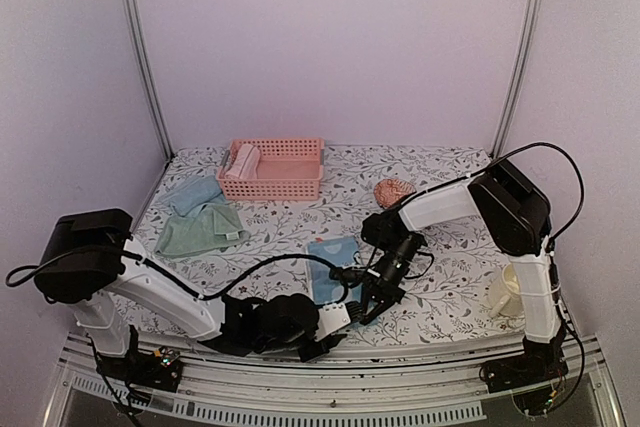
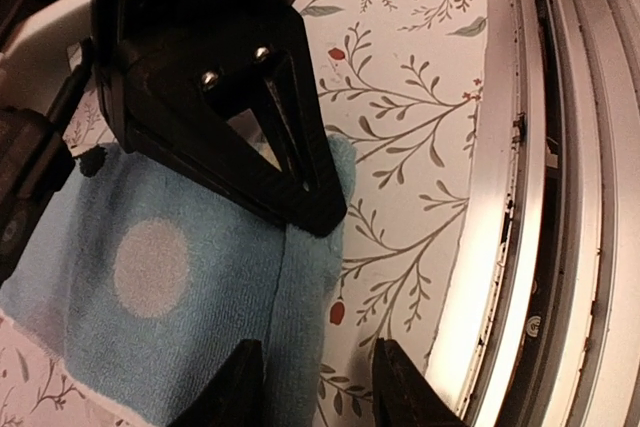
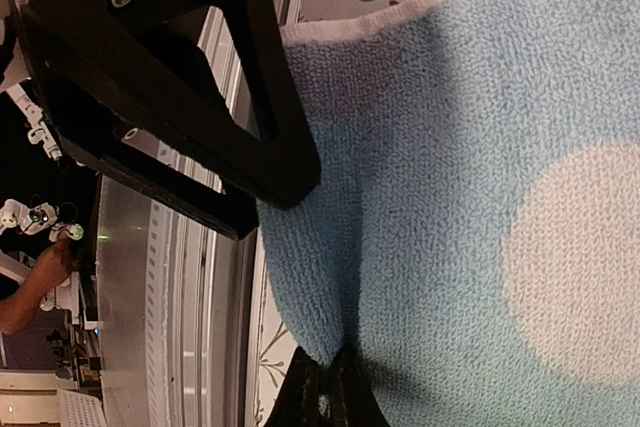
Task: Roll the towels
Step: Pick up the towel from the center of the board, then roll the towel at the center of the board.
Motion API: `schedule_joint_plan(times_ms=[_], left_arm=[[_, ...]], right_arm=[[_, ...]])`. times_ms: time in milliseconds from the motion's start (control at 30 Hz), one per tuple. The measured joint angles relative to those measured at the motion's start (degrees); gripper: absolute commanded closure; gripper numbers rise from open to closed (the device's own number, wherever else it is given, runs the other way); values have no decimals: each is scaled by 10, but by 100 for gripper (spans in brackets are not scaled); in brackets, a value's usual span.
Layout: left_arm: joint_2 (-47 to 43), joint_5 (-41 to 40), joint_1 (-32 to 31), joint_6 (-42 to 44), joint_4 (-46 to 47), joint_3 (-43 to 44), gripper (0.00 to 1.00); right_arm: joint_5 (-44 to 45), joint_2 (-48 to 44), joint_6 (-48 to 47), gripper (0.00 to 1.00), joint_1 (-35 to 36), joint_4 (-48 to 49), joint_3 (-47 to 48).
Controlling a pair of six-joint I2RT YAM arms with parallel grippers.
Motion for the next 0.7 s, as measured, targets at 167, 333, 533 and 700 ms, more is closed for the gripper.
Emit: schedule_joint_plan(times_ms=[167,333,533,700], left_arm=[[14,13,6,5,5,4,72],[22,26,17,1,10,6,88],[24,53,30,-7,12,7,100],[24,118,60,-27,10,7,100]], right_arm=[[-8,5,0,96,0,-8,0],[-9,6,0,96,0,-9,0],[-10,6,-3,71,0,-11,0],[-10,-39,-6,64,-14,-15,-22]])
